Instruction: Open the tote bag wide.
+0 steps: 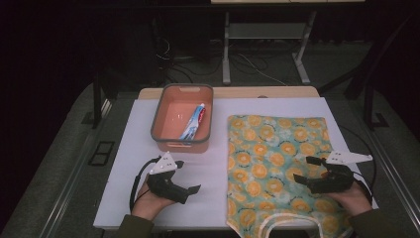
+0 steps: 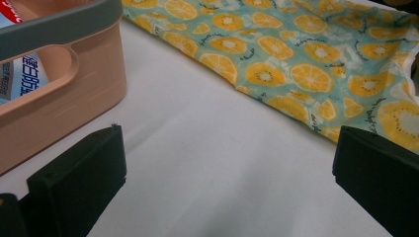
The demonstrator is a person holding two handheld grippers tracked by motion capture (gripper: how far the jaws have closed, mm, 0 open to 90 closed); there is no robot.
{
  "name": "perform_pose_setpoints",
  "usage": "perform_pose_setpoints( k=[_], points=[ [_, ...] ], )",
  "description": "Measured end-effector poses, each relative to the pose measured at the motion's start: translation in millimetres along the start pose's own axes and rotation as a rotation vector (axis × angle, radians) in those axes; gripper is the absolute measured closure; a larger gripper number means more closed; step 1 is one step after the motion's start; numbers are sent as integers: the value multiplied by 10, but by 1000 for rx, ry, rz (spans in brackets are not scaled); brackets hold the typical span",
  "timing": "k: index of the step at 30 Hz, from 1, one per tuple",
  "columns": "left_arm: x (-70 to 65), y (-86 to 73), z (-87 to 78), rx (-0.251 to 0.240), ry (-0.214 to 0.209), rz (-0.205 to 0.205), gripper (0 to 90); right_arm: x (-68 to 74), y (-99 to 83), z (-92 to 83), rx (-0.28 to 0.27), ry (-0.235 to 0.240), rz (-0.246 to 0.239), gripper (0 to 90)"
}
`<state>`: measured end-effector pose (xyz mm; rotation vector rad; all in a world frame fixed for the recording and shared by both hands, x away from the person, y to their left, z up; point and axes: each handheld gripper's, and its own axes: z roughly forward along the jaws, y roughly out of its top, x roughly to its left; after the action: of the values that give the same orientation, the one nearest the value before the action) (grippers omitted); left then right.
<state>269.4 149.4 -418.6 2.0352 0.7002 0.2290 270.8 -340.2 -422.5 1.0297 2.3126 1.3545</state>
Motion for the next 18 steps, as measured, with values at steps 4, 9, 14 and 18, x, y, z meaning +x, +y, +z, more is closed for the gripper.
perform_pose_setpoints(
  k=[4, 9, 14, 18],
  points=[
    [-6, 1, 20, 8, 1, -10, 0, -3, -4, -4, -5, 0, 2, 135],
    [-57, 24, 82, 20, -17, 0, 6, 1, -3, -8, -5, 0, -4, 135],
    [-119, 63, 187, 19, -49, 16, 54, -4, 1, -10, -6, -7, -5, 135],
    [-186, 86, 303, 30, -69, 19, 106, 0, 0, -6, -1, -6, -7, 135]
  ],
)
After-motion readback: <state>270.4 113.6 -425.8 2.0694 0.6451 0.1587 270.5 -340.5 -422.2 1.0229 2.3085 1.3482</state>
